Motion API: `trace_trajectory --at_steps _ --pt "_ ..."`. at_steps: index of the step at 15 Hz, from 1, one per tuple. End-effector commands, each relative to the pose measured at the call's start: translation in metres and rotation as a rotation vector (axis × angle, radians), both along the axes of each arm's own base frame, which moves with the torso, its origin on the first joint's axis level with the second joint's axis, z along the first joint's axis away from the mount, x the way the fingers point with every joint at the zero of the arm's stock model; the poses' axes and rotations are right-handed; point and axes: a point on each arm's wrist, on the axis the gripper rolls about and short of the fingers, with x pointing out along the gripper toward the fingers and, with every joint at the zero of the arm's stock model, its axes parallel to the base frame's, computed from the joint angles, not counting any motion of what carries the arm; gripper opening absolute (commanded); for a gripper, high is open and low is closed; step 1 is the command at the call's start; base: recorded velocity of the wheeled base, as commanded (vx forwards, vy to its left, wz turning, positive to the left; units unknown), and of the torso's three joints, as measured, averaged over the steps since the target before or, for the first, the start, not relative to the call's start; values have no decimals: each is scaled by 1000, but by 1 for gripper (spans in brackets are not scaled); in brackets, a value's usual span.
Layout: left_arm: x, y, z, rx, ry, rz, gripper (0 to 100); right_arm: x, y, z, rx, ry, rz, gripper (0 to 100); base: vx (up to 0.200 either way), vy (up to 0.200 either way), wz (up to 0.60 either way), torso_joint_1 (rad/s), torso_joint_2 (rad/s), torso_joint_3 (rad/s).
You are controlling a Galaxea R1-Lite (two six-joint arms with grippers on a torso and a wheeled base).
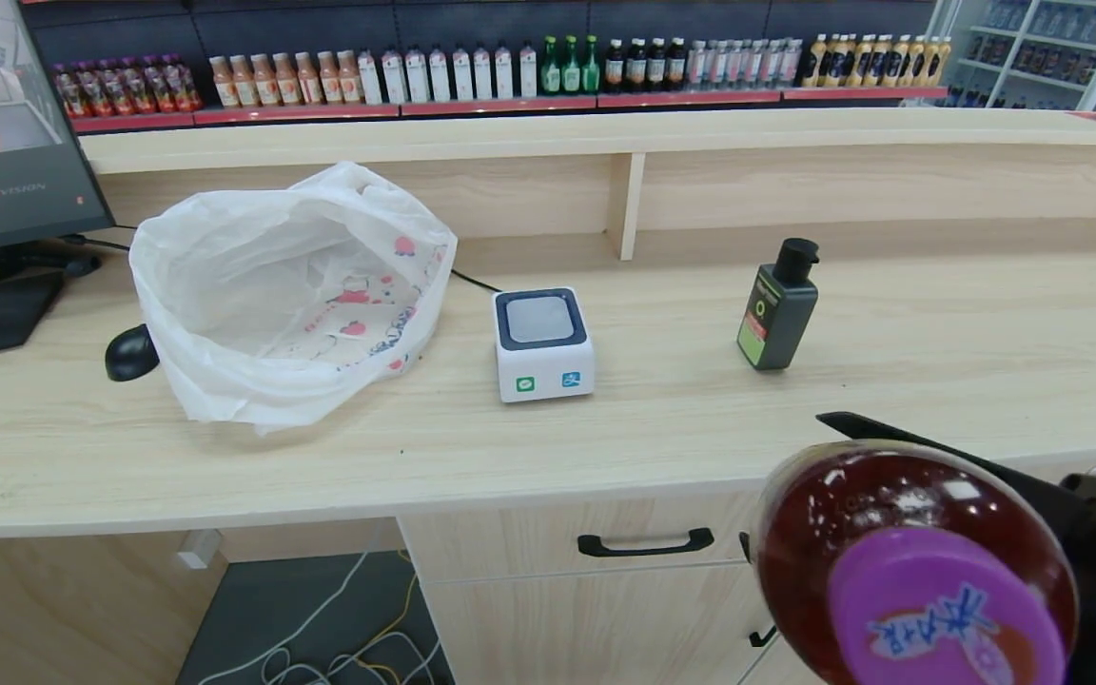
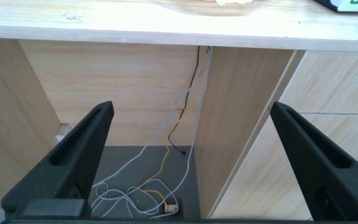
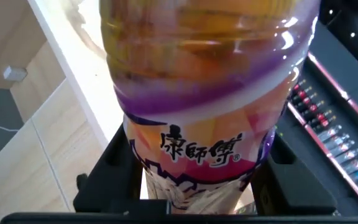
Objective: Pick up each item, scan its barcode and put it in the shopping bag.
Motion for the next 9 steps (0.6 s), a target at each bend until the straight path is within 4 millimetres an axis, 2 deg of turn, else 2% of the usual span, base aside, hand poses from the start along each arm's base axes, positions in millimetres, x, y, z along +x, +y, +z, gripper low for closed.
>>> trace_trajectory --at_steps 1,4,7,9 --pt "0 0 0 0 0 0 100 -2 12 -3 -30 -6 34 0 0 0 0 0 0 0" --pt "0 0 0 0 0 0 100 -8 18 -9 -55 -31 67 0 0 0 0 0 0 0" --pt "0 0 0 0 0 0 100 -20 34 -16 -99 -99 138 0 0 0 0 0 0 0" --pt "0 0 0 0 0 0 100 -19 38 -20 -160 -231 95 0 0 0 0 0 0 0"
